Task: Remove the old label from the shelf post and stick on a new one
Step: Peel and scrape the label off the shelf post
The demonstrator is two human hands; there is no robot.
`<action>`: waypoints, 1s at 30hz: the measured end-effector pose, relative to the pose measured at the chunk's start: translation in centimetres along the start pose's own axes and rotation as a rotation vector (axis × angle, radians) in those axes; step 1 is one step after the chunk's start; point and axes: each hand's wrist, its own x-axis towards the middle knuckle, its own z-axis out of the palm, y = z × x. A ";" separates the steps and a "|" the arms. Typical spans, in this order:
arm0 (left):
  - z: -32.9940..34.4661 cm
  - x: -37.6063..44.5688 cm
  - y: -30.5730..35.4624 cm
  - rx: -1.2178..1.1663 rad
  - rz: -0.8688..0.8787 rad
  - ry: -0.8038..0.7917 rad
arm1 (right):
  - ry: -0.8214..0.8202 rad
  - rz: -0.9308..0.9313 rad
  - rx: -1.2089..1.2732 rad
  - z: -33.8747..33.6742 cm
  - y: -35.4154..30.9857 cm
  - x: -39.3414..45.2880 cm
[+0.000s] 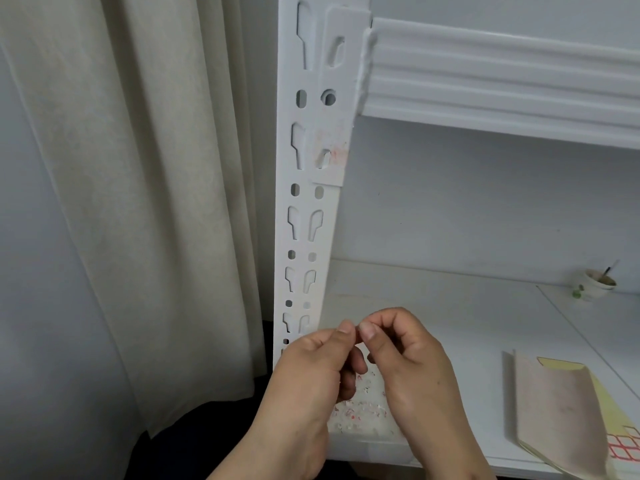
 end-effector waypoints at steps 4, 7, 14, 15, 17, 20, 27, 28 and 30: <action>-0.1 -0.3 0.1 0.082 -0.006 -0.010 | 0.050 0.075 -0.208 0.2 1.6 1.0; -0.4 -0.4 0.0 0.170 0.017 -0.005 | 0.039 0.173 -0.332 0.7 3.6 1.7; -0.9 -0.8 0.6 0.349 0.088 -0.044 | 0.048 0.286 -0.555 1.7 5.9 2.2; -1.0 -0.8 0.7 0.356 0.091 -0.046 | 0.056 0.291 -0.552 1.8 5.9 2.1; -1.1 -0.9 1.0 0.347 0.092 -0.045 | 0.045 0.271 -0.584 1.7 6.0 2.0; -1.1 -1.2 1.5 0.353 0.109 -0.052 | 0.104 0.241 -0.640 1.5 5.4 1.7; -1.1 -2.1 2.8 0.373 0.208 -0.045 | 0.131 0.165 -0.518 1.1 3.9 1.6; -1.0 -2.4 3.3 0.351 0.247 -0.029 | 0.134 0.143 -0.437 1.2 3.2 1.6; -0.8 -3.1 4.5 0.248 0.381 0.033 | 0.172 0.060 -0.272 1.2 1.2 1.6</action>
